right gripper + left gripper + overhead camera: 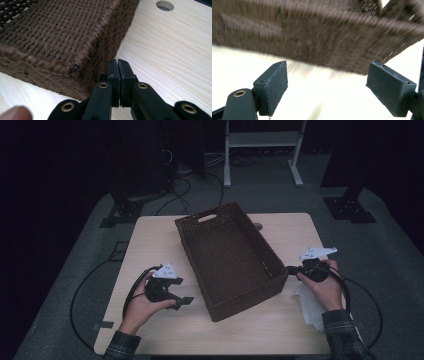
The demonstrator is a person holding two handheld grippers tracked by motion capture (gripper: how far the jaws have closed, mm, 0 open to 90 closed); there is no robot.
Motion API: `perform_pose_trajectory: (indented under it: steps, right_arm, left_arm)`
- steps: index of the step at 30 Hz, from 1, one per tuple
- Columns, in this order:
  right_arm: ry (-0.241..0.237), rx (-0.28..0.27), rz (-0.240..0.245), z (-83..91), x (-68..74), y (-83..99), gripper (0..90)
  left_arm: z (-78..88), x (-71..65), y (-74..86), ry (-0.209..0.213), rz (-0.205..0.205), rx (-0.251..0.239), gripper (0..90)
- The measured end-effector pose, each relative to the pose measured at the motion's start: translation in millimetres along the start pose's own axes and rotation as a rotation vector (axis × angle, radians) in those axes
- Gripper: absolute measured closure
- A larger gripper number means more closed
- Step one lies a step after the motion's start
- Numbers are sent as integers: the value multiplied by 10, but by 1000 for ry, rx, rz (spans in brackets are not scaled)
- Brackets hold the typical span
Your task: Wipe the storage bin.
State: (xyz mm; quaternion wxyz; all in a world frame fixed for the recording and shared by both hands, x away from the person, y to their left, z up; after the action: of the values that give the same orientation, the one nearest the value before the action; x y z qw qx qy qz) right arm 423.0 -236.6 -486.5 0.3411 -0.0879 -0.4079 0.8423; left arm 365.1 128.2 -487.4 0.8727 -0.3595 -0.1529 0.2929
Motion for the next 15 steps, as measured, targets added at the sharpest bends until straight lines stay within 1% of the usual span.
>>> perform_pose_trajectory:
  steps: [1,2,4,5,6,7,8,9,12,13,15]
  right_arm:
    - [-3,-3,8,0,9,-11,881]
    - [-5,0,14,-1,19,-21,880]
    - [-11,-1,22,-4,37,-42,879]
    - [-12,2,26,-3,43,-46,880]
    - [-16,4,36,0,53,-53,880]
    - [-18,2,41,3,62,-57,880]
    - [-22,5,42,5,73,-55,882]
    - [-26,4,44,0,86,-57,883]
    - [-22,10,56,-6,109,-59,894]
    - [-22,13,57,-7,114,-58,894]
    - [-27,14,59,-6,128,-56,895]
  left_arm:
    - [-35,30,67,-18,10,1,160]
    - [-51,52,118,-24,6,14,160]
    - [-86,93,221,-37,16,32,160]
    - [-104,121,277,-50,19,43,160]
    - [-113,140,312,-52,24,44,160]
    - [-113,140,312,-52,24,44,161]
    - [-124,158,346,-57,36,44,164]
    - [-142,187,413,-64,40,59,163]
    - [-190,250,541,-94,33,99,163]
    - [-204,265,580,-99,36,107,163]
    - [-218,282,633,-95,54,116,163]
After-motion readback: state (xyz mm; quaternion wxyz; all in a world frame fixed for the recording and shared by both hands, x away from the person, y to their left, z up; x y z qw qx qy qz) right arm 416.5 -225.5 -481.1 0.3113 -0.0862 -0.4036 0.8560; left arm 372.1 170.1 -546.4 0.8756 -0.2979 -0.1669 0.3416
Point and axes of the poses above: each handheld gripper's, and its own axes: z roughly backward along the jaws, y roughly out of its underside, x roughly to its left, the point moved 10 cm from there along -z, roughly forward along the jaws, and after that the axes turned 11 degrees about -y, right-handed, at the moved point
